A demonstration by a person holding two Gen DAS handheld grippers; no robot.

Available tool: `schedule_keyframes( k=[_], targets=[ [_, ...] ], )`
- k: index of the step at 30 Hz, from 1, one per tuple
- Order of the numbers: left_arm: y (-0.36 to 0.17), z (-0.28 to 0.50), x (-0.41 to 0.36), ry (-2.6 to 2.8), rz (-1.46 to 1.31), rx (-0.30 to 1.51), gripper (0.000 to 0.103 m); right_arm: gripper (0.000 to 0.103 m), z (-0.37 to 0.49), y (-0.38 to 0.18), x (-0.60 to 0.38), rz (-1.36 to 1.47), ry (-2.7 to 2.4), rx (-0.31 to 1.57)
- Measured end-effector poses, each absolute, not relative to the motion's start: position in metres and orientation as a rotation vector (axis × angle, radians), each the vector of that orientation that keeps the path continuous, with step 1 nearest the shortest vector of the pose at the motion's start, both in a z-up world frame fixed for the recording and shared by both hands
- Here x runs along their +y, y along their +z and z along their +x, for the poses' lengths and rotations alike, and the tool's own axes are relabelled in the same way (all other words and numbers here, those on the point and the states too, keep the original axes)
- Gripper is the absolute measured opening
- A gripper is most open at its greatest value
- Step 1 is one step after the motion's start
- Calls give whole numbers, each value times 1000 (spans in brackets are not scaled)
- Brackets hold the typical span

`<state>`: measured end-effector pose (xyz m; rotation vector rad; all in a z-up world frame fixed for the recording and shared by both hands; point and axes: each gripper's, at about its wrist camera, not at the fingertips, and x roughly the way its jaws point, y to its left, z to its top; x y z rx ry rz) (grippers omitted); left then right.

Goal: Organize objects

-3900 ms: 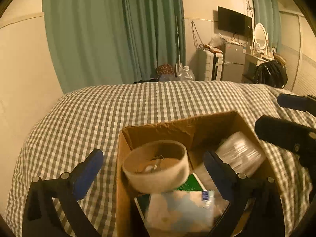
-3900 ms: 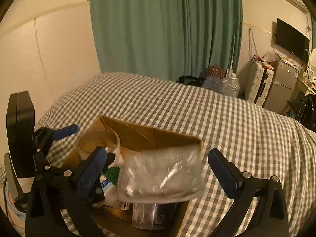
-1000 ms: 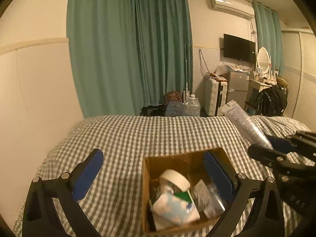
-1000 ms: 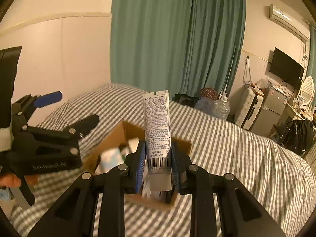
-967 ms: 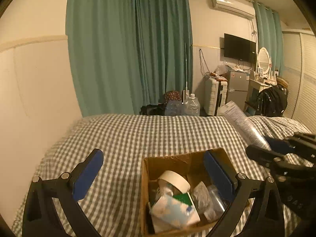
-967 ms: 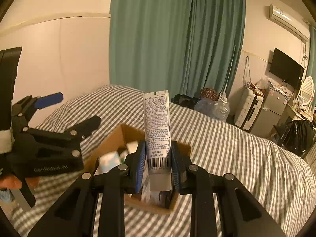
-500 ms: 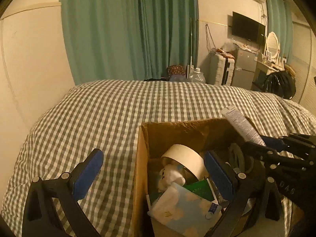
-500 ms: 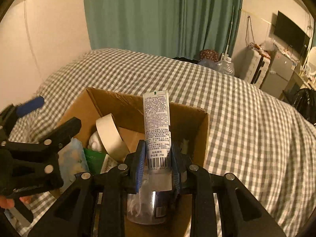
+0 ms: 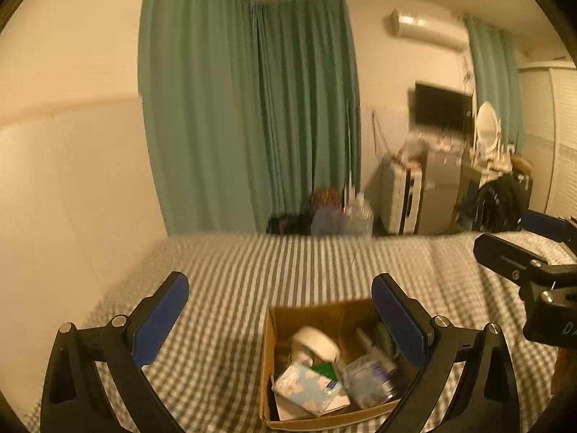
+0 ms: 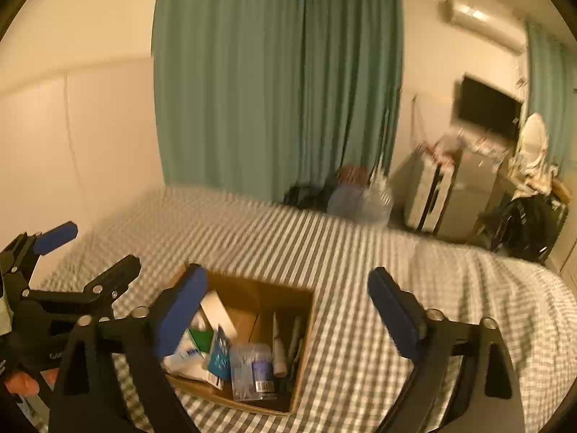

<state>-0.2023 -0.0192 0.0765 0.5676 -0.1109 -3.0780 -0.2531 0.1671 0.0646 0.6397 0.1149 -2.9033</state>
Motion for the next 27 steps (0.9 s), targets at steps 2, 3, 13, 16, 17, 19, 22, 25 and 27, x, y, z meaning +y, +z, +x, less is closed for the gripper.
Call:
schedule_keyframes(
  k=[2, 3, 13, 16, 17, 19, 22, 25, 27],
  targets=[
    [97, -181, -14, -3099, 498, -117, 103, 97, -239, 84, 172, 577, -2930, 108],
    [104, -170, -15, -3113, 464, -111, 103, 97, -225, 94, 175, 537, -2948, 104],
    [117, -77, -21, -3198, 218, -42, 103, 103, -108, 125, 190, 346, -3036, 113],
    [91, -68, -21, -3180, 227, 8, 103, 103, -100, 104, 194, 371, -3042, 95],
    [79, -66, -20, -3146, 235, 14, 103, 103, -97, 97, 195, 371, -3040, 83],
    [57, -64, -19, -3108, 258, 33, 103, 103, -91, 71, 197, 303, -3067, 75],
    [22, -67, -15, -3098, 308, 39, 103, 102, -91, 34, 193, 291, -3073, 112],
    [2, -74, -8, -3108, 421, -29, 103, 103, -104, 8, 188, 396, -3038, 144],
    [-4, -77, -5, -3108, 453, -46, 103, 103, -113, -1, 187, 443, -3044, 153]
  ],
)
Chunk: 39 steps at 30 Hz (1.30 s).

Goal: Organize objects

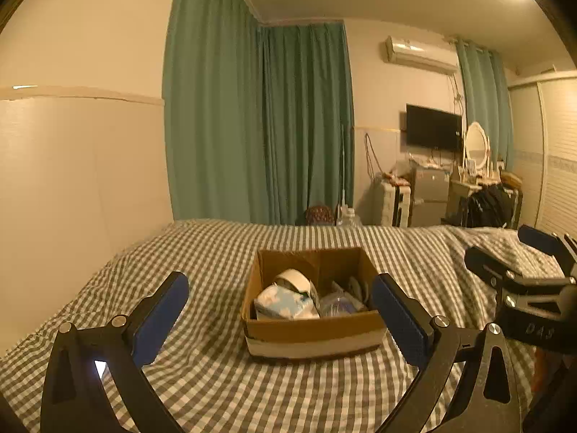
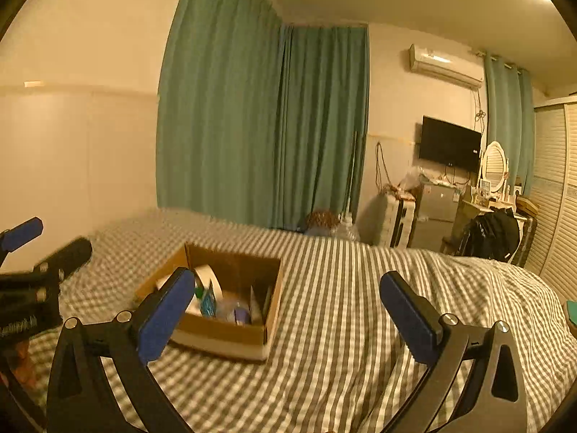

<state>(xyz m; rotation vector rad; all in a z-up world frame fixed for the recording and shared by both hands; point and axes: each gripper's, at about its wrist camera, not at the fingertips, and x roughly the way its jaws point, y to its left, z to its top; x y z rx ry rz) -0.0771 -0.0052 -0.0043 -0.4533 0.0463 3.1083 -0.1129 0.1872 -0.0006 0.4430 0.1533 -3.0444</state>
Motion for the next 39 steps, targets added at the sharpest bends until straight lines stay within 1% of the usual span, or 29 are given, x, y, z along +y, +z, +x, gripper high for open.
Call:
schedule_keyframes(
  k=[8, 13, 28, 39],
  targets=[
    [-4, -75, -7, 3101, -480, 12, 103, 103, -114, -9, 192, 486, -3046, 100],
    [-2, -71, -7, 3093, -496, -16, 103, 103, -114, -10, 188, 494, -3047, 120],
    [-2, -69, -5, 3097, -512, -15, 103, 103, -115, -11, 198, 495, -3075, 59],
    [-4, -69, -4, 3095, -533, -12, 103, 103, -116, -15, 193, 520, -3066, 76]
  ],
)
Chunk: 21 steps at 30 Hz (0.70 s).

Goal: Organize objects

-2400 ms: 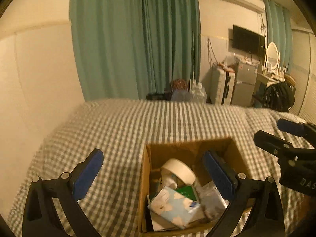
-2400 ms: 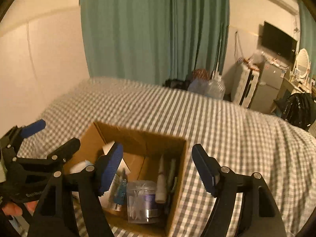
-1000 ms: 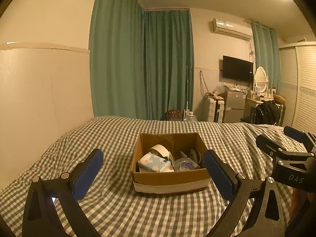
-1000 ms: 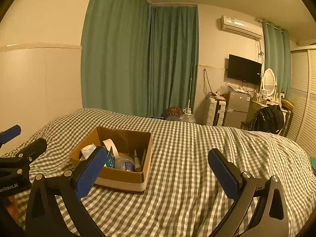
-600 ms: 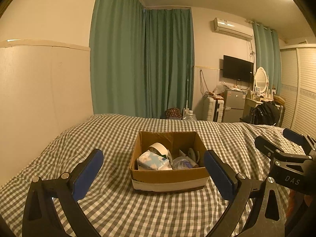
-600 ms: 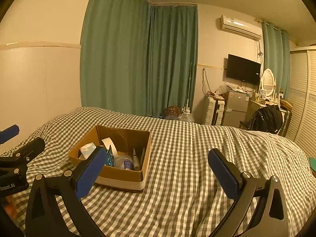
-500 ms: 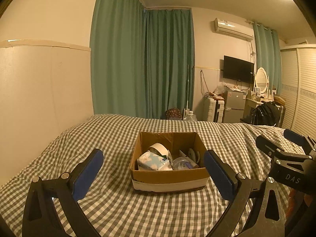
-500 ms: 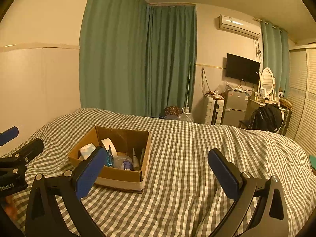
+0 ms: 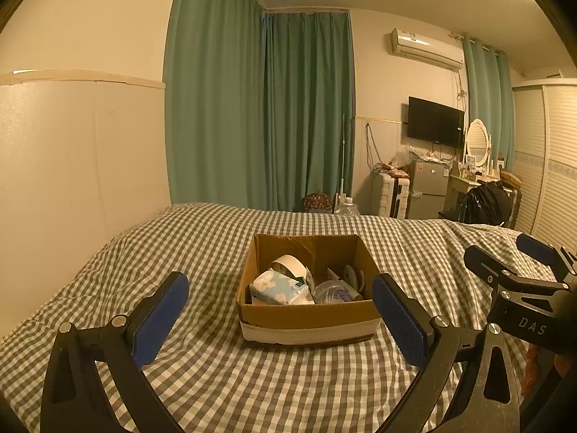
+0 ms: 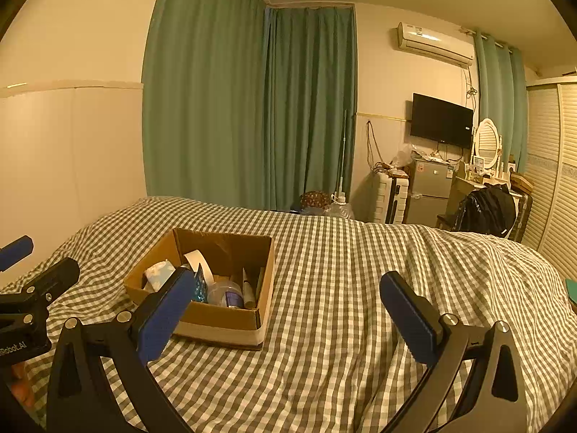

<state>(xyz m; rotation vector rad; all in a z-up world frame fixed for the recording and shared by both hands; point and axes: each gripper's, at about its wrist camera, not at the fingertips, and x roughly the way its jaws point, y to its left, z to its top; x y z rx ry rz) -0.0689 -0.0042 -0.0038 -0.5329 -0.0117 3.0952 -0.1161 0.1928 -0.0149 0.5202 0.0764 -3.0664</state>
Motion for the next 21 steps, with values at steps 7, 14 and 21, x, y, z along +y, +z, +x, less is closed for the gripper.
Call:
schedule_keyframes(
  k=[7, 14, 21],
  targets=[
    [-3, -67, -5, 3101, -525, -6, 103, 103, -117, -15, 192, 524, -3065, 77],
    [-3, -68, -4, 3085, -540, 7, 103, 103, -117, -16, 191, 528, -3065, 74],
    [-3, -65, -5, 3108, -522, 3, 103, 103, -118, -21, 191, 553, -3061, 78]
  ],
)
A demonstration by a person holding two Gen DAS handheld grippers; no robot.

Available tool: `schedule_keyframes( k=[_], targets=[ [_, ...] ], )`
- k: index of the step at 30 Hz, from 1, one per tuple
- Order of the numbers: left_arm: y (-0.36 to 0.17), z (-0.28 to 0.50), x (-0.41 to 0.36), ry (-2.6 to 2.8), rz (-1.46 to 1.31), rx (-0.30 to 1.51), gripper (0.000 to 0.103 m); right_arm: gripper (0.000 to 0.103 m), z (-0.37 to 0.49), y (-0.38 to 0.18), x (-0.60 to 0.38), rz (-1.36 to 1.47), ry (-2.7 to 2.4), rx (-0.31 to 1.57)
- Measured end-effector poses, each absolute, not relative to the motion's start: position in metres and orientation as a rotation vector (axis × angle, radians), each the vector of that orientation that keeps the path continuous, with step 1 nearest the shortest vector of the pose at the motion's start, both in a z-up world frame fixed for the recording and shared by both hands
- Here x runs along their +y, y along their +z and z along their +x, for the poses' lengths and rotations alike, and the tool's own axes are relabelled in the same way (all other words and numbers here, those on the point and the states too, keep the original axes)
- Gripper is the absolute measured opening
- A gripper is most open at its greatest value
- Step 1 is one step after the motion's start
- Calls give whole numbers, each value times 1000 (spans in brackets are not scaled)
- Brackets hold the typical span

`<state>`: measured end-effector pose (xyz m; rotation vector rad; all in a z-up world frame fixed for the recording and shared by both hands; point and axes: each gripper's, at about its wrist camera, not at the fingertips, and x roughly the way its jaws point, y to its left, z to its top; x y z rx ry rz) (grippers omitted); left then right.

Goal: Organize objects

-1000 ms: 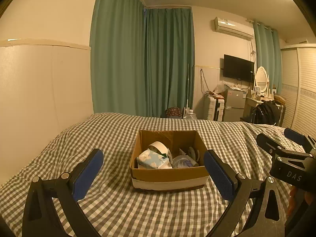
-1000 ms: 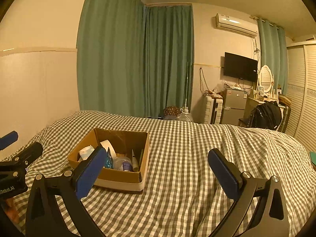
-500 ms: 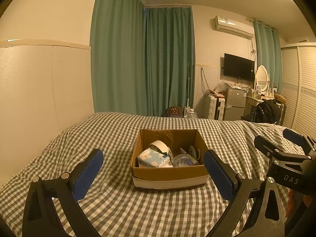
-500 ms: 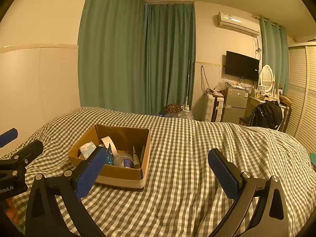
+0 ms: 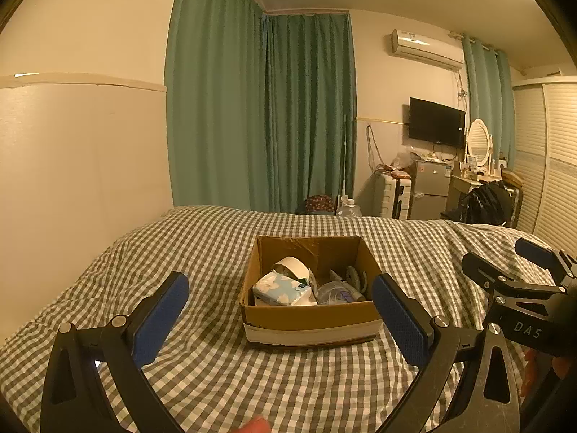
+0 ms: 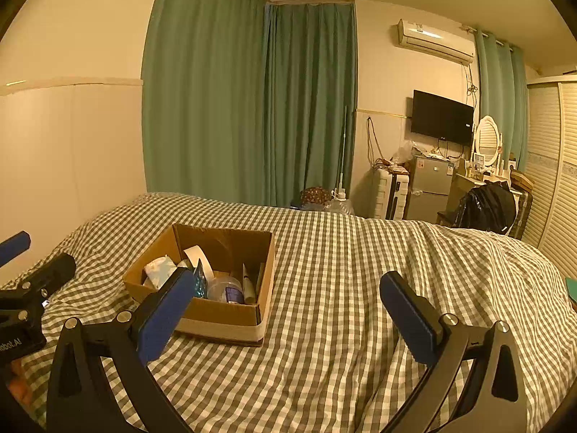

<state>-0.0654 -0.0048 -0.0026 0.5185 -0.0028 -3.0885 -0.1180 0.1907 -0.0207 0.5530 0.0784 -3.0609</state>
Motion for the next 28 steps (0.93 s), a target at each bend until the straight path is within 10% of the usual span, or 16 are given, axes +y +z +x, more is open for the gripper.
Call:
schedule_keyframes(
  k=[28],
  targets=[
    [-8, -68, -5, -3086, 557, 5, 103, 103, -120, -27, 192, 572, -3057, 85]
  ],
)
